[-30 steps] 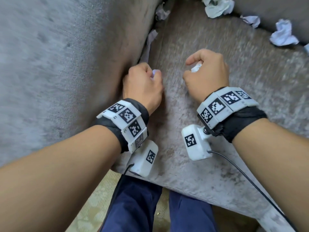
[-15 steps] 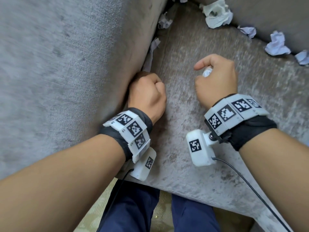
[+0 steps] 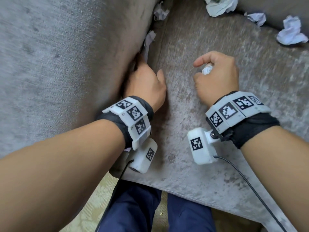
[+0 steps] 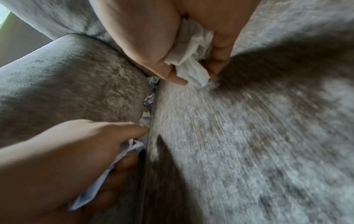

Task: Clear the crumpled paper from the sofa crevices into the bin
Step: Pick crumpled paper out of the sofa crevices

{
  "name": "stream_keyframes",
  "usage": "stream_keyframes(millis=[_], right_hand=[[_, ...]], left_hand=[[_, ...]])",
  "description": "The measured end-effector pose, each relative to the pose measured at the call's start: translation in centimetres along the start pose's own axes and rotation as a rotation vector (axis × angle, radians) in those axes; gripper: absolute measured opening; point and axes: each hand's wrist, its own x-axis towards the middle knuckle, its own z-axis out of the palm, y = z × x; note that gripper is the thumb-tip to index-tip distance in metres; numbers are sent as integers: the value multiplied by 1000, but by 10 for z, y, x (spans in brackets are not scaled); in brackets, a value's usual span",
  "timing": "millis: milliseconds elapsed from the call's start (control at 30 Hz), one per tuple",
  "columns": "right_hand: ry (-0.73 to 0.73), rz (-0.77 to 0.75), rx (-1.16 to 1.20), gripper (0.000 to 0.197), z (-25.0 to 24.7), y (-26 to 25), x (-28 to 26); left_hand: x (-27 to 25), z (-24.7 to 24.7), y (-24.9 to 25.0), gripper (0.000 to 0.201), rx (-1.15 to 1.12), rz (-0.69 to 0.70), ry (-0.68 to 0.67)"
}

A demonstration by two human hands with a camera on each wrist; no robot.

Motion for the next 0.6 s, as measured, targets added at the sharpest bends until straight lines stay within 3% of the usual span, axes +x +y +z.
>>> stream_keyframes(millis=[100, 233, 367, 600], right_hand=[[-20, -14, -11, 27, -8, -3, 5], [-48, -28, -35, 28, -12, -2, 13], [-53, -29, -37, 25, -7, -3, 20], [-36, -131, -65, 22, 9, -26, 27]], left_hand=[[11, 1, 6, 47, 26, -98, -51], [14, 2, 5, 50, 57, -81, -35], [11, 1, 2, 36, 10, -60, -42], [-9, -8, 11, 58, -140, -83, -65]])
